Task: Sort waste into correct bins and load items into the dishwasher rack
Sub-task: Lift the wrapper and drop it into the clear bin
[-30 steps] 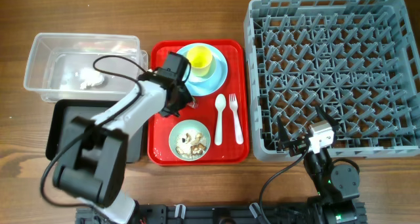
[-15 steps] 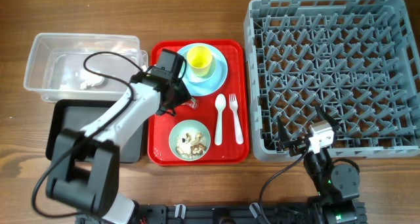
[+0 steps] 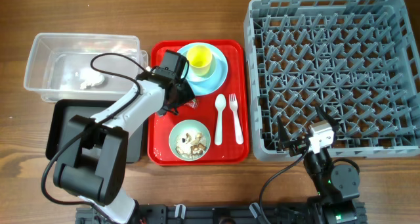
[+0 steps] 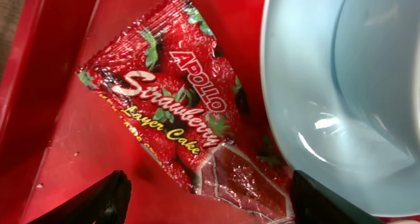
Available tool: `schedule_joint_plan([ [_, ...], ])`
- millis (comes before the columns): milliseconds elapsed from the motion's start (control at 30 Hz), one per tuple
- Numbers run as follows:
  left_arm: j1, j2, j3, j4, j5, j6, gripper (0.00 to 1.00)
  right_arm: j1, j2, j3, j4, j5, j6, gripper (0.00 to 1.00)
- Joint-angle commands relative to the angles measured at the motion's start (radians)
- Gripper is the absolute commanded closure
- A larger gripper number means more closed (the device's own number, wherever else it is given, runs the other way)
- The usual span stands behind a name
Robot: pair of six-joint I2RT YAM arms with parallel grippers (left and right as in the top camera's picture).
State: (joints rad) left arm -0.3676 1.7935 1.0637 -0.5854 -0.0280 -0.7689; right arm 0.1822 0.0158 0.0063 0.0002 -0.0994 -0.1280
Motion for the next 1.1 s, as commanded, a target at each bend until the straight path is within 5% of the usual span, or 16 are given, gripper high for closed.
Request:
schedule_joint_plan([
  [0, -0.019, 0.067, -0.006, 0.002, 0.000, -0.001, 0.23, -0.001, -0.002, -0.001, 0.005, 0.006, -0.003, 0.00],
  [233, -0.021, 0.056, -0.005, -0.013, 0.000, 0.006, 0.63, -0.001, -0.002, -0.001, 0.005, 0.006, -0.003, 0.00],
  [367, -0.021, 0.013, -0.005, -0.035, 0.000, 0.033, 0.96, -0.001, -0.002, -0.001, 0.005, 0.006, -0.003, 0.00],
  [733, 0.034, -0.285, -0.002, -0.043, -0.061, 0.036, 0.96, -0.001, -0.002, -0.001, 0.005, 0.006, -0.003, 0.00],
  [1067, 0.364, -0.441, -0.003, -0.015, -0.064, 0.035, 0.96, -0.001, -0.002, -0.001, 0.005, 0.006, -0.003, 0.00],
])
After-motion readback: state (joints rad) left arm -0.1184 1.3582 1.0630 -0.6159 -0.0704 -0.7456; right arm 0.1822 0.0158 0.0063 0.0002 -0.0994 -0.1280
